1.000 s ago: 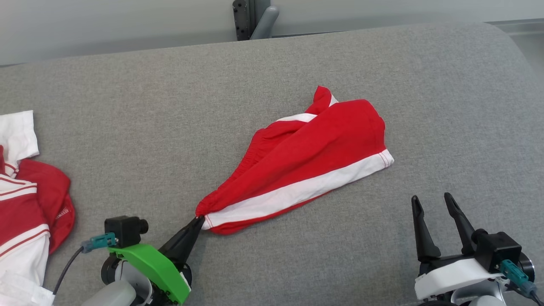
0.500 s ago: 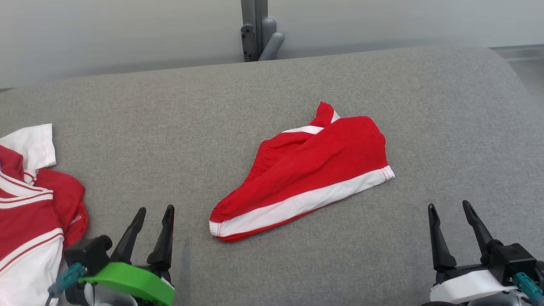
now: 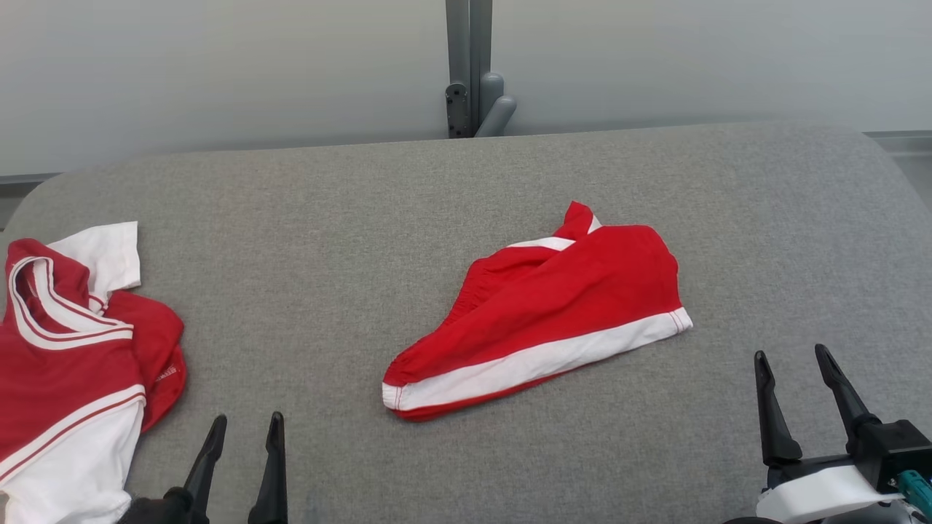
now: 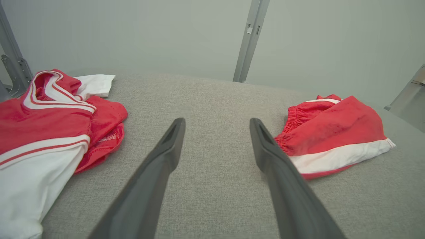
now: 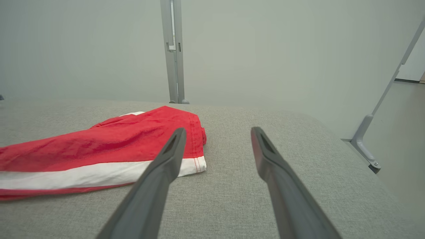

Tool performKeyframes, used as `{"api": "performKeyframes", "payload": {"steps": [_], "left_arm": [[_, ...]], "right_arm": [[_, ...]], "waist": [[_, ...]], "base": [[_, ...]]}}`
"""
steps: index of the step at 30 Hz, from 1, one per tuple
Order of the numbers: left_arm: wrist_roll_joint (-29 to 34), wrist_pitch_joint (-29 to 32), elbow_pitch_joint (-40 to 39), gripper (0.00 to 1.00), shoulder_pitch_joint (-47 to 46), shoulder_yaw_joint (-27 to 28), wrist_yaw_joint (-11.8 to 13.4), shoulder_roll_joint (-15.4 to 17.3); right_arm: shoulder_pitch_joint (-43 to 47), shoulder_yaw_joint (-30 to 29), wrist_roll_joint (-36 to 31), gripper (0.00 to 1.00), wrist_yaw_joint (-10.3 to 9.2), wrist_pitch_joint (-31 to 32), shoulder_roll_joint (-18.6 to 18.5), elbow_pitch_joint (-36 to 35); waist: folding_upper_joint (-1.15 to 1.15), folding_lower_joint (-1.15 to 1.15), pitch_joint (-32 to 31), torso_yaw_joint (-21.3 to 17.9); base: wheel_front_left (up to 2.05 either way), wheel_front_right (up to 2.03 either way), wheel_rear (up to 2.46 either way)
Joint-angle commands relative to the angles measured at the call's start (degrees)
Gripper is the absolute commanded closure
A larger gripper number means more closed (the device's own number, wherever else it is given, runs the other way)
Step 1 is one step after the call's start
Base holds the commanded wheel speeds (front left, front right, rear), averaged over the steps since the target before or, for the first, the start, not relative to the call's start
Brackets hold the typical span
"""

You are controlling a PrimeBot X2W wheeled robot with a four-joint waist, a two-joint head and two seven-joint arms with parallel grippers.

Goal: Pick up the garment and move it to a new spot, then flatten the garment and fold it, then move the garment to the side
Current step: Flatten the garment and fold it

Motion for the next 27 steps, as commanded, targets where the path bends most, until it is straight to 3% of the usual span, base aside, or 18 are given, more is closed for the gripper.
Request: {"api": "performKeyframes", "payload": {"steps": [1, 5, 12, 27], "left_arm": [[2.33, 0.00, -0.16, 0.00, 1.77, 1.58, -1.35, -1.10], [6.55, -0.01, 0.38, 0.00, 3.40, 5.13, -3.72, -3.61], [8.53, -0.01, 1.01, 0.00, 2.93, 7.35, -4.51, -5.48], [8.22, -0.01, 1.23, 0.00, 1.56, 7.51, -4.65, -5.14]], "right_arm": [[0.85, 0.07, -0.40, 0.00, -0.04, -0.09, -0.46, 0.41], [0.79, 0.74, -0.53, 0.00, -0.04, -0.09, -0.97, 2.49], [0.21, 1.42, -0.58, 0.00, -0.04, -0.09, -0.74, 3.81], [-1.55, 2.48, 0.29, 0.00, -0.04, -0.09, -1.21, 3.97]], "waist": [[0.01, 0.00, -0.20, 0.43], [0.01, 0.00, 0.12, 1.11], [0.01, 0.00, 0.22, 1.88], [0.01, 0.00, 1.05, 2.14]], "base": [[0.00, 0.00, 0.00], [0.00, 0.00, 0.00], [0.00, 0.00, 0.00], [0.00, 0.00, 0.00]]}}
